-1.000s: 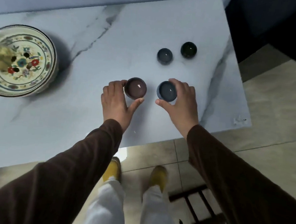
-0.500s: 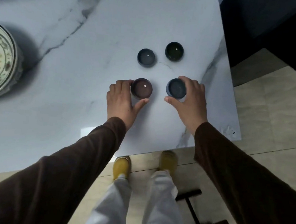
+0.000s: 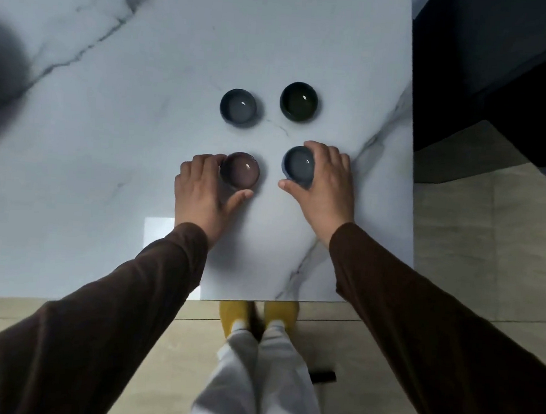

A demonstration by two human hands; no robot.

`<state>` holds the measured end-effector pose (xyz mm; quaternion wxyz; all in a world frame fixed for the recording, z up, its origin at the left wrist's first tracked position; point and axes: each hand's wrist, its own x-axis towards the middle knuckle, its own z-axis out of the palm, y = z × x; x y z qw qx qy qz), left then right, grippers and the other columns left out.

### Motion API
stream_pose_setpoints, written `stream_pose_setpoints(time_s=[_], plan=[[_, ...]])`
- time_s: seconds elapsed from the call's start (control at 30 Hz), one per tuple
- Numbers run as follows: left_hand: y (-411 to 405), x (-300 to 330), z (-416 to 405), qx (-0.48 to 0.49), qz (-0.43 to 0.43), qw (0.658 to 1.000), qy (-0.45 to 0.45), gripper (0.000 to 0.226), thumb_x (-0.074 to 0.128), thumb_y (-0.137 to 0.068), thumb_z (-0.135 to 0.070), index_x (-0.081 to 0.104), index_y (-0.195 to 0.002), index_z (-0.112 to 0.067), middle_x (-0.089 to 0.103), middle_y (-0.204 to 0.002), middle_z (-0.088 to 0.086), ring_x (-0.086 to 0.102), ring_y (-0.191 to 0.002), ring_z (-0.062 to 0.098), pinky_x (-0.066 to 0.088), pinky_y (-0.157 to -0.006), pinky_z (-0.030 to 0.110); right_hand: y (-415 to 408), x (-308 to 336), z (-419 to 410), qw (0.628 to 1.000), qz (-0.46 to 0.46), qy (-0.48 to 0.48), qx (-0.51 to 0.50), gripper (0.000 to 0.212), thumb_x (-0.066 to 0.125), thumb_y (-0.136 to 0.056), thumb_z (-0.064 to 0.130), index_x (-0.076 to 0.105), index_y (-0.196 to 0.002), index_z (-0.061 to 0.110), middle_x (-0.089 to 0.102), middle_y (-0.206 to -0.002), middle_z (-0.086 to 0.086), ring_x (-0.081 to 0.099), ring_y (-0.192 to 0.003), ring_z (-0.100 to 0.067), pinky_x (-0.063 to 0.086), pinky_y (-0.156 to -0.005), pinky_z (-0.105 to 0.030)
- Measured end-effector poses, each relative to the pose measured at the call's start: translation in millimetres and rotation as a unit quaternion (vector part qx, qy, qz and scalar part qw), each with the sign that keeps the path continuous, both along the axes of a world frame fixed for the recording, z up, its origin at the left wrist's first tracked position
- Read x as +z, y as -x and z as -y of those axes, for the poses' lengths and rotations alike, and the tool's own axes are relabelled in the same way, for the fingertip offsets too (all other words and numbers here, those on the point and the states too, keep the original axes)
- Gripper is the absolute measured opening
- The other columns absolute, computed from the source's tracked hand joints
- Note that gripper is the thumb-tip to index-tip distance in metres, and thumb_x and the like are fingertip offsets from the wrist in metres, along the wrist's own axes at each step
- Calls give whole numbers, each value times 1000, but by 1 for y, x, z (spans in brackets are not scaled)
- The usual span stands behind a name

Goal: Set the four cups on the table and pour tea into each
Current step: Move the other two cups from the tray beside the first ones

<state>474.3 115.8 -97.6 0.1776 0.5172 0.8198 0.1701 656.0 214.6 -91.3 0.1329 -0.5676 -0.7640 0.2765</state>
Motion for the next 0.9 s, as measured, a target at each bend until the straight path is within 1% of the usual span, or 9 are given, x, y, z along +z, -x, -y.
stream_pose_setpoints(time_s=[0.3, 0.6, 0.7, 0.8, 0.9], plan=[[-6, -4, 0, 16, -8, 1000, 1, 66, 66, -78, -56, 51, -126, -13, 53, -125, 10, 46, -111, 35, 36, -91, 41, -3, -10, 0, 1000, 3, 5, 2, 74, 81, -71, 44, 51, -132, 16, 57, -126, -4, 46, -117, -27, 41, -100, -36], [-9, -3, 0, 28, -13, 999, 14, 70, 64, -79, -57, 48, -133, -16, 50, -130, 8, 44, -115, 34, 34, -94, 41, 0, -8, 0, 1000, -1, 16, -4, 76, 81, -73, 41, 48, -136, 15, 55, -127, -6, 46, -117, -28, 39, -101, -36], [-9, 1, 2, 24, -17, 999, 26, 77, 63, -79, -59, 42, -139, -16, 47, -135, 10, 42, -118, 35, 34, -97, 43, 0, -2, 0, 999, 21, 27, 8, 83, 79, -75, 43, 42, -143, 14, 51, -134, -6, 43, -122, -28, 35, -106, -34], [-5, 8, 11, 22, -19, 999, 30, 80, 64, -79, -57, 38, -143, -15, 44, -138, 12, 41, -120, 36, 33, -98, 43, -2, 10, 5, 997, 73, 12, 21, 89, 76, -76, 49, 34, -148, 17, 44, -143, -4, 39, -127, -26, 33, -108, -34], [5, 21, 24, 25, -24, 999, 29, 72, 65, -81, -48, 42, -140, -14, 46, -137, 11, 42, -121, 36, 34, -98, 43, 2, 30, 16, 995, 93, -14, 34, 82, 74, -78, 49, 37, -146, 21, 42, -146, 0, 37, -130, -25, 35, -107, -36]])
